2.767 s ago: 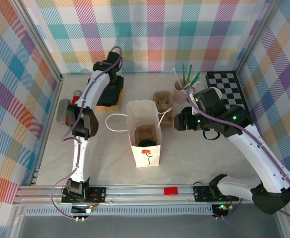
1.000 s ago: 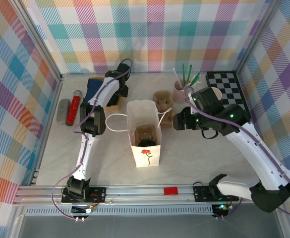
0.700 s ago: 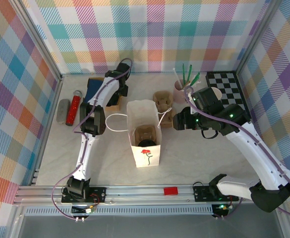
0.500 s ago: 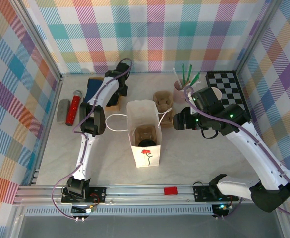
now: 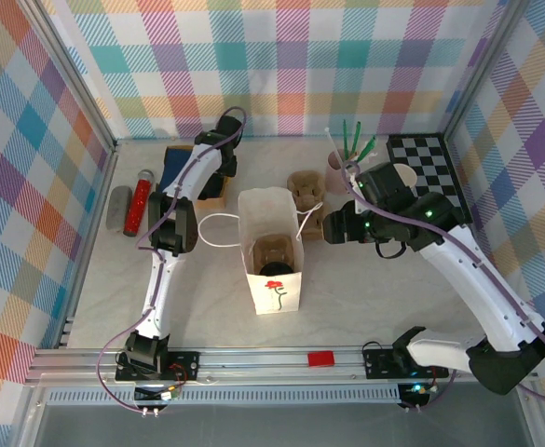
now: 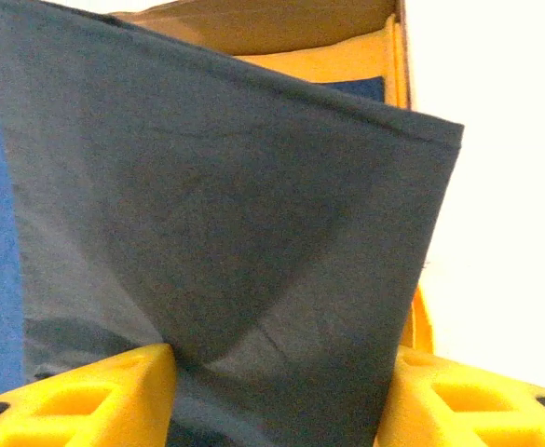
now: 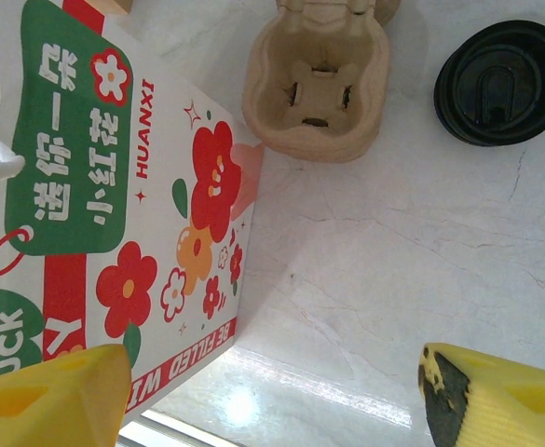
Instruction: Pack the takeout coffee
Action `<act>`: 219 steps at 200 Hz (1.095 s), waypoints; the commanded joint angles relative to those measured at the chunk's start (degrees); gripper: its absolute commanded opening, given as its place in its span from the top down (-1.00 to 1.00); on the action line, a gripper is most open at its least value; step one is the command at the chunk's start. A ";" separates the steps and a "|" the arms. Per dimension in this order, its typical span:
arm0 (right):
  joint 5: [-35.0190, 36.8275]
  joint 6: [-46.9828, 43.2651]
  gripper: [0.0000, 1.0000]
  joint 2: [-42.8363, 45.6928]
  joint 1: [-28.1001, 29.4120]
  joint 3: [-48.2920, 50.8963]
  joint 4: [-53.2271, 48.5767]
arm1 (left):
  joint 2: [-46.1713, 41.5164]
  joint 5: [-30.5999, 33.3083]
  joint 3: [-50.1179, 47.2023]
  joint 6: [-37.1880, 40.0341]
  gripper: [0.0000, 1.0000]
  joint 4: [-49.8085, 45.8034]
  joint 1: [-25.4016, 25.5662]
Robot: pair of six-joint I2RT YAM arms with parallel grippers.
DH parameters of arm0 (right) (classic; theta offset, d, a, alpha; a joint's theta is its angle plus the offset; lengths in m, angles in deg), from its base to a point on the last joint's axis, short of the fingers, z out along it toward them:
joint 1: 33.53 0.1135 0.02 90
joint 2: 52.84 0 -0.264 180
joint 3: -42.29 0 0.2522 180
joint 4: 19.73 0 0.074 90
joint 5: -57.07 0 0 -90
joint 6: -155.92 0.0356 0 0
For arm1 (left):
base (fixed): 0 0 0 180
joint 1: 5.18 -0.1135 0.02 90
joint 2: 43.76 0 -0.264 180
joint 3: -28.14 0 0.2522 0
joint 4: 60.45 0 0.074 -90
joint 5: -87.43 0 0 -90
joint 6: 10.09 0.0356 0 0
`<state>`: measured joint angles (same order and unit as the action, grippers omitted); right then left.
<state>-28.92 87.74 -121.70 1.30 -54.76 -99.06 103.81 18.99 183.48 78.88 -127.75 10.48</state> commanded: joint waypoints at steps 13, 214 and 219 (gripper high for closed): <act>0.17 -0.40 -0.61 -0.40 -0.29 -1.73 0.99 | -0.18 -0.18 1.59 1.04 0.20 0.63 -0.63; -0.04 0.27 -0.59 3.06 -0.33 -0.40 1.32 | -17.41 0.20 -4.35 -1.05 0.87 0.56 -0.72; -0.05 0.32 -0.59 3.18 -0.29 -0.39 1.27 | -18.00 0.17 -4.35 -1.15 0.87 0.39 -0.72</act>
<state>-28.94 87.76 -120.06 1.30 -54.84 -98.62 90.98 19.41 180.09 79.05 -127.62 10.37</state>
